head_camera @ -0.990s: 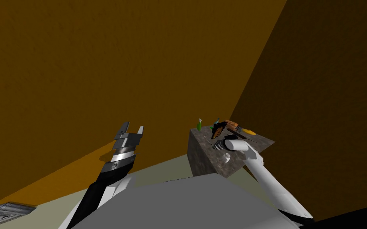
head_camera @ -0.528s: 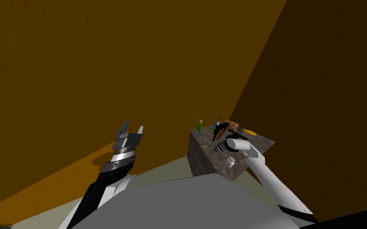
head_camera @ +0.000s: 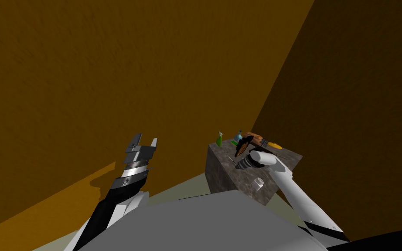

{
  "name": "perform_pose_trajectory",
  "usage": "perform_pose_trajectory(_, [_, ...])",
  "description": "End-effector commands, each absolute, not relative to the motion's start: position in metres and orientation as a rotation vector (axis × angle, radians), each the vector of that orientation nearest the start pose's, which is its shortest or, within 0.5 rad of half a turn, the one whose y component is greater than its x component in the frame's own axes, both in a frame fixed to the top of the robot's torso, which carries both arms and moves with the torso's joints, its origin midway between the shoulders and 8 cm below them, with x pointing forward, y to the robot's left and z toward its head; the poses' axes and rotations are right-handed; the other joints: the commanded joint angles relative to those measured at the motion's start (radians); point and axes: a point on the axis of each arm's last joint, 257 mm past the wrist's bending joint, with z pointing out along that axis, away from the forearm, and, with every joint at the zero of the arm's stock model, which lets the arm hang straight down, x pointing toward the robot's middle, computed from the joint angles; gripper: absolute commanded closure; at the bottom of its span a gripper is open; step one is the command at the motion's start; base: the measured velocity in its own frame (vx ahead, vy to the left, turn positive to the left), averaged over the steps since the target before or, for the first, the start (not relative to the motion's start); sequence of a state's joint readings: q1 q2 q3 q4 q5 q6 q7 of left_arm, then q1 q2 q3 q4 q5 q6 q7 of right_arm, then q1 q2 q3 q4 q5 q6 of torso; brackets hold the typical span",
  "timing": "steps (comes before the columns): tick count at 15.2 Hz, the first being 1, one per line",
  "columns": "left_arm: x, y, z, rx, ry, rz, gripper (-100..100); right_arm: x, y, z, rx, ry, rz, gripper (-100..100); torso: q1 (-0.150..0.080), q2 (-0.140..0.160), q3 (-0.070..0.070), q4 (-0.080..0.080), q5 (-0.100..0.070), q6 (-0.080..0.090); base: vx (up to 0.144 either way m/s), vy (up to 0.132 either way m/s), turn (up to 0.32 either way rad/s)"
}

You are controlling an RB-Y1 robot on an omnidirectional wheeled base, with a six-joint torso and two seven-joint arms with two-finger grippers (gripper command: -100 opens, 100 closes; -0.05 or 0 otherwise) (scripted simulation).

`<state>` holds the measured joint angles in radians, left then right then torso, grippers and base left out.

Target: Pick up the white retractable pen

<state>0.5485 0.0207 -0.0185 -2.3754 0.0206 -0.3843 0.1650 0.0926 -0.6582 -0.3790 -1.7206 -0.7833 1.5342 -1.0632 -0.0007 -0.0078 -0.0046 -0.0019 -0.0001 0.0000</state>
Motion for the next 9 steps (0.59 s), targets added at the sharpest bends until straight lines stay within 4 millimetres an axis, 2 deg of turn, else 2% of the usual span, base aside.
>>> perform_pose_trajectory(1, [0.341, 0.278, 0.029, -0.778, 0.613, -1.455, 0, 0.320, -0.464, -0.335, -3.054, -0.391, -0.459, -100, 0.000, 0.000, 0.000, 0.000, 0.000, 0.000, 0.070, 0.023, -0.043])
perform_pose_trajectory(3, [0.341, 0.278, 0.029, -0.778, 0.613, -1.455, 0, 0.321, -0.465, -0.334, -3.057, -0.398, -0.467, -100, 0.000, 0.001, 0.000, 0.000, 0.000, 0.000, 0.060, 0.019, -0.038])
perform_pose_trajectory(4, [0.341, 0.278, 0.029, -0.778, 0.613, -1.455, 0, 0.322, -0.465, -0.345, -3.054, -0.391, -0.468, -100, 0.000, 0.002, 0.001, 0.000, 0.000, 0.000, 0.016, 0.010, 0.001])
perform_pose_trajectory(7, [0.341, 0.278, 0.029, -0.778, 0.612, -1.455, 0, 0.324, -0.466, -0.354, -3.054, -0.391, -0.476, -100, -0.001, 0.006, 0.003, 0.001, 0.000, 0.000, -0.002, 0.010, 0.001])
perform_pose_trajectory(8, [0.341, 0.278, 0.029, -0.778, 0.612, -1.455, 0, 0.323, -0.465, -0.351, -3.054, -0.389, -0.470, -100, -0.001, 0.006, 0.004, 0.001, 0.000, 0.000, -0.004, 0.007, 0.000])
perform_pose_trajectory(9, [0.341, 0.278, 0.029, -0.778, 0.613, -1.455, 0, 0.324, -0.465, -0.351, -3.054, -0.391, -0.473, 100, -0.001, 0.007, 0.004, 0.001, 0.000, 0.000, 0.000, 0.000, 0.000])
